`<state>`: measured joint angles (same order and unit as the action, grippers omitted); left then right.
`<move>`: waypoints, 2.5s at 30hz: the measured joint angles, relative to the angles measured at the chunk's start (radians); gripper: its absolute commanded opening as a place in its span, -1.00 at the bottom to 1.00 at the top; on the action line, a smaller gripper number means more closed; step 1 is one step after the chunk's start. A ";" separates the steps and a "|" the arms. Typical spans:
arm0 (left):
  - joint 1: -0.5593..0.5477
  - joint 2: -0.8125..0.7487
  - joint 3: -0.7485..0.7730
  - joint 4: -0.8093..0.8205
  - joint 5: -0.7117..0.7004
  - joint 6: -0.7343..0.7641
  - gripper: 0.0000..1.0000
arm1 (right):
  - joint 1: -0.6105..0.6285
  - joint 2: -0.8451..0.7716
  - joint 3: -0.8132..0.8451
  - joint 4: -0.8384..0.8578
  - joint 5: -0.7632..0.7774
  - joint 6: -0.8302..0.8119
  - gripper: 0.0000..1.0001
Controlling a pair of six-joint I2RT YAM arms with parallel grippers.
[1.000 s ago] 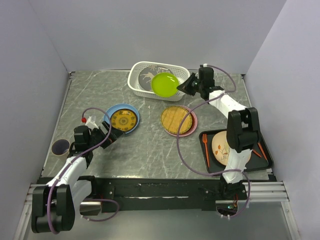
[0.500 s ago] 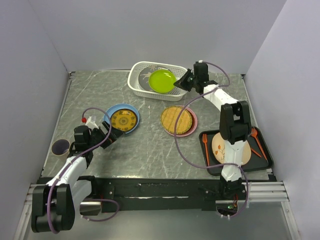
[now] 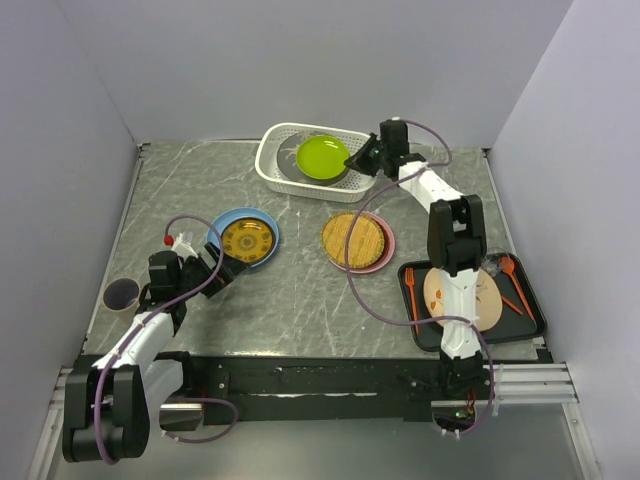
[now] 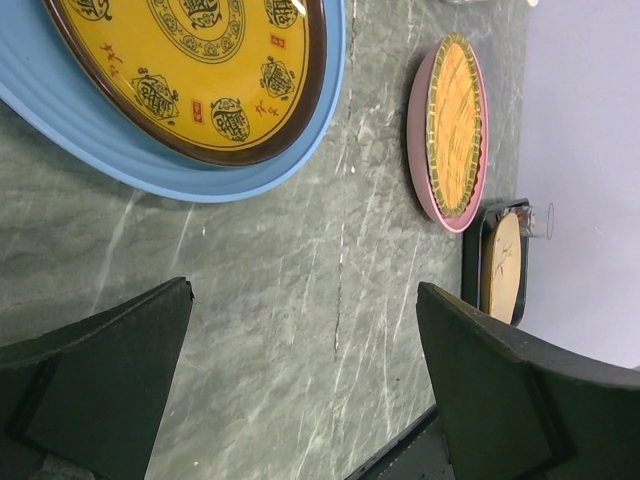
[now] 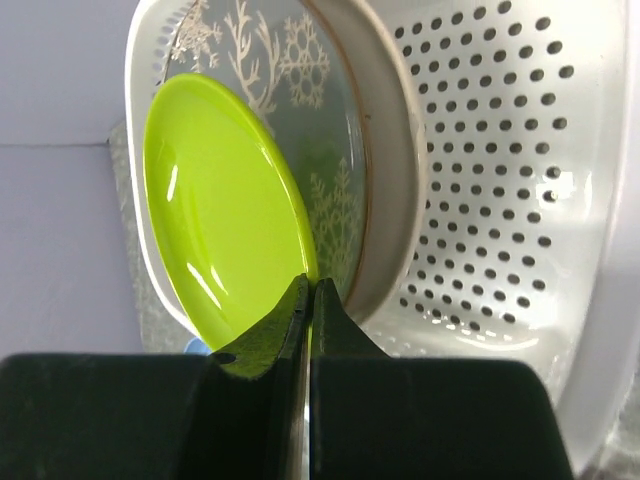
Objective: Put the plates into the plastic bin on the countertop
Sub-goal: Place the plate in the plastic bin, then pick up the plate at the center of the board.
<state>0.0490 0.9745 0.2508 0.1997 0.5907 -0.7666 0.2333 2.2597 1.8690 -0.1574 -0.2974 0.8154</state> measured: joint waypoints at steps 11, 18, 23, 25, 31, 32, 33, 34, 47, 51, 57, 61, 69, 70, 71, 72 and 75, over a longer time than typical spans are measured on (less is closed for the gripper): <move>0.000 0.000 0.000 0.000 0.000 0.000 0.99 | 0.023 0.114 0.158 -0.039 0.002 0.015 -0.92; -0.001 0.005 0.000 0.000 0.001 0.003 0.99 | 0.026 0.115 0.133 -0.013 0.001 0.033 -0.53; -0.001 0.005 0.000 0.000 0.001 0.003 0.99 | 0.026 0.114 0.084 0.035 -0.015 0.039 -0.21; -0.001 0.004 0.000 0.000 0.001 0.003 0.99 | 0.027 0.101 0.061 0.064 -0.017 0.040 -0.03; -0.003 0.004 0.000 0.000 0.007 0.003 0.99 | 0.028 0.005 -0.060 0.119 -0.011 0.038 0.15; -0.003 0.004 0.000 0.000 0.007 0.003 0.99 | 0.028 -0.010 -0.081 0.127 -0.009 0.036 0.16; -0.003 0.004 0.000 0.000 0.007 0.003 0.99 | 0.028 -0.030 -0.110 0.137 -0.007 0.035 0.16; -0.003 0.004 0.000 -0.001 0.007 0.003 0.99 | 0.028 -0.048 -0.133 0.137 -0.006 0.034 0.16; -0.004 -0.108 0.003 -0.036 -0.037 0.006 0.99 | 0.051 -0.259 -0.375 0.190 -0.024 0.004 0.17; -0.004 -0.126 0.050 -0.108 -0.098 0.022 0.99 | 0.084 -0.315 -0.489 0.244 -0.042 0.003 0.17; -0.005 -0.061 0.167 -0.156 -0.198 0.044 0.97 | 0.141 -0.372 -0.643 0.269 -0.048 -0.005 0.17; -0.005 0.023 0.211 -0.152 -0.240 0.048 0.90 | 0.177 -0.412 -0.694 0.278 -0.047 -0.017 0.17; -0.005 0.178 0.252 -0.142 -0.298 0.071 0.83 | 0.214 -0.525 -0.839 0.337 -0.077 -0.016 0.16; -0.005 0.189 0.254 -0.135 -0.299 0.072 0.81 | 0.214 -0.534 -0.857 0.345 -0.082 -0.012 0.16; -0.005 0.199 0.256 -0.128 -0.301 0.072 0.79 | 0.214 -0.543 -0.874 0.353 -0.089 -0.009 0.16; -0.005 0.208 0.257 -0.121 -0.301 0.071 0.75 | 0.214 -0.550 -0.887 0.357 -0.092 -0.005 0.16; -0.005 0.238 0.261 -0.091 -0.302 0.071 0.71 | 0.216 -0.568 -0.918 0.374 -0.104 0.001 0.16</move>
<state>0.0444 1.2125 0.5121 0.1089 0.2890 -0.6952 0.4496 1.6913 0.9512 0.2165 -0.4015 0.8165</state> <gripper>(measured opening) 0.874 0.583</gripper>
